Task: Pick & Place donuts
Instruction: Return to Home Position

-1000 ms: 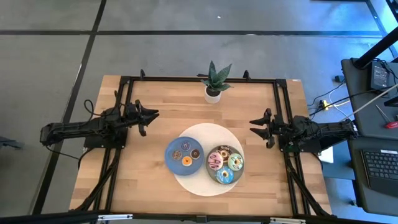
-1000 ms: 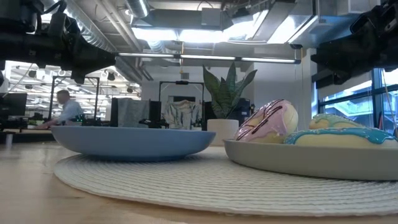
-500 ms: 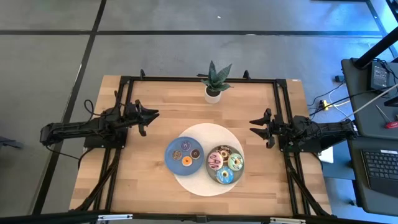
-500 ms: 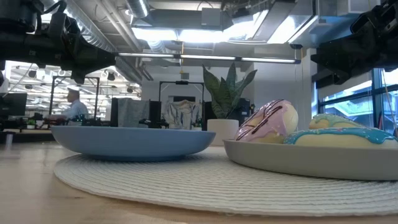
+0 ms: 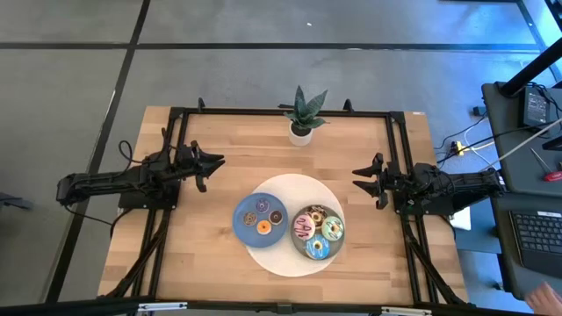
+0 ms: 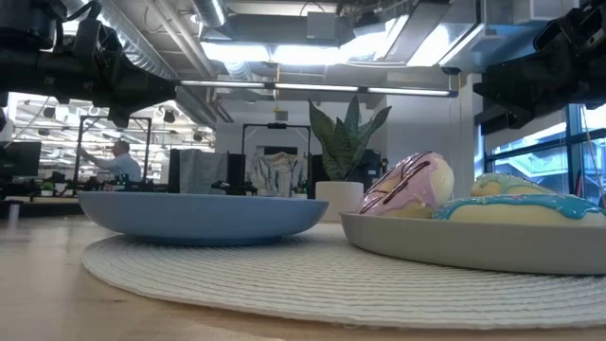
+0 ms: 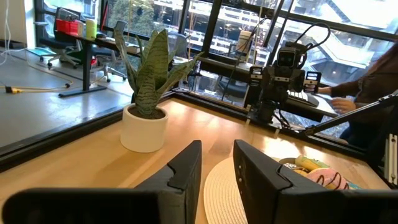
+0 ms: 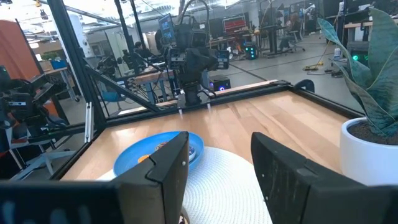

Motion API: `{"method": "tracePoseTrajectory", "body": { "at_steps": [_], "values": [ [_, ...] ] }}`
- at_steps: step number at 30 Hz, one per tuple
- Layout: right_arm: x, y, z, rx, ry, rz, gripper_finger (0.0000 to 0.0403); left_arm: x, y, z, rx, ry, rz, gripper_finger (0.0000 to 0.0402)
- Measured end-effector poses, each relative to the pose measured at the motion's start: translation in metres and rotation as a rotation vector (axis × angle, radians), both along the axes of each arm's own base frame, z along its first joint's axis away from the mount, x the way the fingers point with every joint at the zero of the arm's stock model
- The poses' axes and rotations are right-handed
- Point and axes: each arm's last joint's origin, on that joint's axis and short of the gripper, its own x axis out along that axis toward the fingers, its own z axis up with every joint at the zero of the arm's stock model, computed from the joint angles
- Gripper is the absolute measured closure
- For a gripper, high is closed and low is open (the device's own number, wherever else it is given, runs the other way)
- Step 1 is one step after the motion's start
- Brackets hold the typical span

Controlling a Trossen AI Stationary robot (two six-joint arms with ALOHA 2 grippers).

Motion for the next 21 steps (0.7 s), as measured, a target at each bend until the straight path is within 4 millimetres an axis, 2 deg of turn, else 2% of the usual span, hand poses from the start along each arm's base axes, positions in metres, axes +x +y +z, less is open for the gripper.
{"method": "tracePoseTrajectory", "body": {
  "at_steps": [21],
  "values": [
    [0.0, 0.0, 0.0, -0.001, 0.0, 0.0, 0.0228, 0.0, 0.0, 0.0, 0.0, 0.0, 0.0, 0.0315]
  ]
}}
